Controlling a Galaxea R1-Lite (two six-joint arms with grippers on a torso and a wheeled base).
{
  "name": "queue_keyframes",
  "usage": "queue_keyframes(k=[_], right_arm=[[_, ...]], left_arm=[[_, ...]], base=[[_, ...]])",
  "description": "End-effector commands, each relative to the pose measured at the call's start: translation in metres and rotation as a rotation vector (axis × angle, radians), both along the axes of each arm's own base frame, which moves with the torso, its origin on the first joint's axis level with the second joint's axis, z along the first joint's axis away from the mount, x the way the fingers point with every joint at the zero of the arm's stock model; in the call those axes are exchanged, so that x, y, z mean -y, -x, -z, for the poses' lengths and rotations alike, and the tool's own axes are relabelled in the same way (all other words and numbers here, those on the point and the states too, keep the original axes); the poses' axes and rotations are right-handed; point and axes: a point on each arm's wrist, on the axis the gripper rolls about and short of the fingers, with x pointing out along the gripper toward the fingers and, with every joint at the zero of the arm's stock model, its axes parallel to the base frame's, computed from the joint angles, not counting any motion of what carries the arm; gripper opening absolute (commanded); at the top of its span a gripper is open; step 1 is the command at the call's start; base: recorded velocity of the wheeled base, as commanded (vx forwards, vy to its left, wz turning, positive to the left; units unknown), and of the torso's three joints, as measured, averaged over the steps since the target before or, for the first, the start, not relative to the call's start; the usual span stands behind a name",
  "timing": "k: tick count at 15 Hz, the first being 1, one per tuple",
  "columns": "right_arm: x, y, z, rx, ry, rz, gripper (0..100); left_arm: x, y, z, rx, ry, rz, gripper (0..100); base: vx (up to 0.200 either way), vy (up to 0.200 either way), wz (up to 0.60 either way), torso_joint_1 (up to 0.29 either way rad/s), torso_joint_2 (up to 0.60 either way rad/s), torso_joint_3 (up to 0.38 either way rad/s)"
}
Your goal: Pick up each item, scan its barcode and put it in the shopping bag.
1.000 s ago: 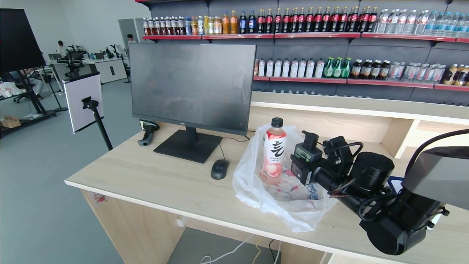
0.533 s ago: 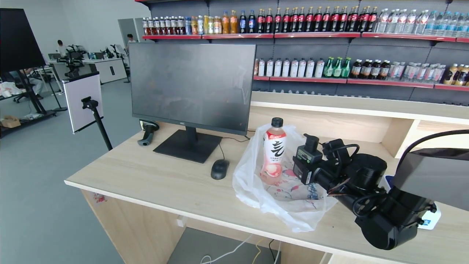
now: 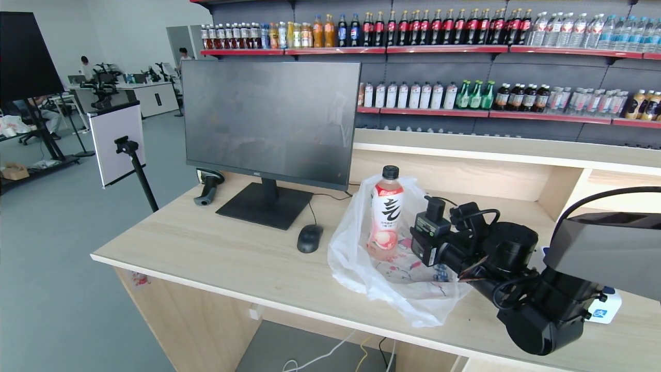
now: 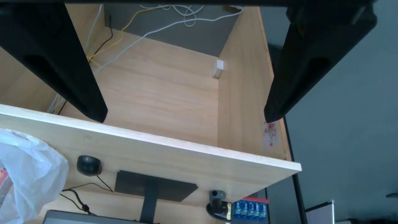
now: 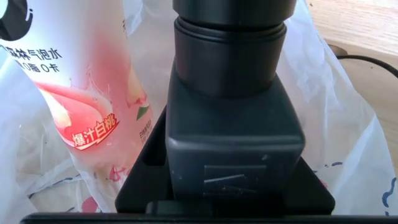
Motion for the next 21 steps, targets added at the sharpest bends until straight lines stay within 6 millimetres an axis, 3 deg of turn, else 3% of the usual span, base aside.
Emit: queue_keyframes(k=[1,21], right_arm=[[0.0,0.001,0.001,-0.004,0.002,-0.002,0],[-0.001,0.01,0.019,-0.078,0.026,-0.01,0]], left_arm=[[0.0,0.0,0.0,0.001,-0.001,0.0,100],[0.0,0.0,0.0,0.001,0.0,0.0,100]], base=[[0.0,0.0,0.0,0.0,0.0,0.0],[0.0,0.0,0.0,0.0,0.0,0.0]])
